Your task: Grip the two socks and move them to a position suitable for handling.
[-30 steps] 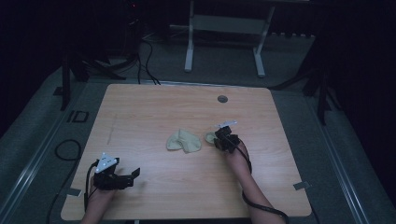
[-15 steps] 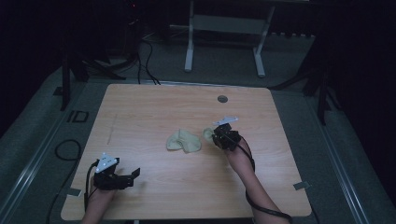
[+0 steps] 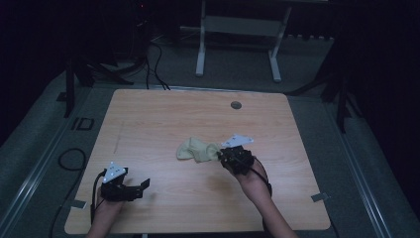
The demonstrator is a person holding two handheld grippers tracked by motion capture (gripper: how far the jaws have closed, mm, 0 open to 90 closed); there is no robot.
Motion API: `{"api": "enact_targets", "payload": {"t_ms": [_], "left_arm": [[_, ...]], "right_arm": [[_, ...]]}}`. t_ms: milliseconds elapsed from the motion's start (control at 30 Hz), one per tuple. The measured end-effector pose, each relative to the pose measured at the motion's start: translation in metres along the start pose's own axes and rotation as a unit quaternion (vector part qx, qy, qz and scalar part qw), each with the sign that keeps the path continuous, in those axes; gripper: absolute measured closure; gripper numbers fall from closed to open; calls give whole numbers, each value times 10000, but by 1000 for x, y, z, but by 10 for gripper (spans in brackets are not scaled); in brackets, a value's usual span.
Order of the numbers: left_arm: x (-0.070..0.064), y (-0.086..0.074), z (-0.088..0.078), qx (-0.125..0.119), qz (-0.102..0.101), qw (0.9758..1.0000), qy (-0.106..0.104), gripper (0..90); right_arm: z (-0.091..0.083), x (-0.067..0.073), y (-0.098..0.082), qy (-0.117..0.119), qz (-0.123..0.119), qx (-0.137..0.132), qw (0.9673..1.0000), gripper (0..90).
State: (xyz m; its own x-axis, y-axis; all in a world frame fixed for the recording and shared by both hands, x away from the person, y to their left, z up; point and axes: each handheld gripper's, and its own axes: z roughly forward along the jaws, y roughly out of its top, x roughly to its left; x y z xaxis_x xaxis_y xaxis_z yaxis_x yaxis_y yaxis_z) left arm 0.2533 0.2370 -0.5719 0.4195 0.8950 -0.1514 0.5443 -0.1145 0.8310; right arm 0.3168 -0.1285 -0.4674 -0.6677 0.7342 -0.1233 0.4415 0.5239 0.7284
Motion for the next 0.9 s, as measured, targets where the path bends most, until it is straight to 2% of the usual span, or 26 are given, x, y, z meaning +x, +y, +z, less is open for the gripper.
{"api": "enact_targets", "payload": {"t_ms": [100, 133, 200, 267, 433, 667, 767, 800, 833, 900], "left_arm": [[-1, 0, 0, -5, 3, 10000, -25, 18], [-1, 0, 0, -5, 3, 10000, -25, 18], [-1, 1, 1, 5, 31, 10000, -27, 18], [-2, 1, 1, 24, 46, 10000, -33, 18], [-2, 1, 3, 53, 27, 10000, -34, 18], [-4, 1, 2, 41, 63, 10000, -60, 18], [-4, 1, 3, 50, 60, 9999, -63, 18], [-4, 1, 3, 49, 60, 9999, -69, 18], [-4, 1, 2, 48, 63, 9999, -65, 18], [-4, 1, 2, 45, 58, 9999, -68, 18]], "right_arm": [[-7, 15, -7, 58, -88, -37, 9999, 799], [-7, 15, -7, 58, -88, -37, 9999, 799], [-9, 31, -17, 92, -223, 41, 9997, 799], [-8, 38, -24, 94, -266, 118, 9995, 799], [1, 57, -48, 333, -254, 324, 9986, 798], [11, 68, -75, 365, -147, 554, 9977, 798], [17, 71, -85, 400, -241, 709, 9964, 788], [20, 72, -88, 442, -280, 793, 9955, 766], [21, 73, -90, 443, -238, 747, 9959, 734], [20, 73, -91, 507, -206, 740, 9958, 622]]}}
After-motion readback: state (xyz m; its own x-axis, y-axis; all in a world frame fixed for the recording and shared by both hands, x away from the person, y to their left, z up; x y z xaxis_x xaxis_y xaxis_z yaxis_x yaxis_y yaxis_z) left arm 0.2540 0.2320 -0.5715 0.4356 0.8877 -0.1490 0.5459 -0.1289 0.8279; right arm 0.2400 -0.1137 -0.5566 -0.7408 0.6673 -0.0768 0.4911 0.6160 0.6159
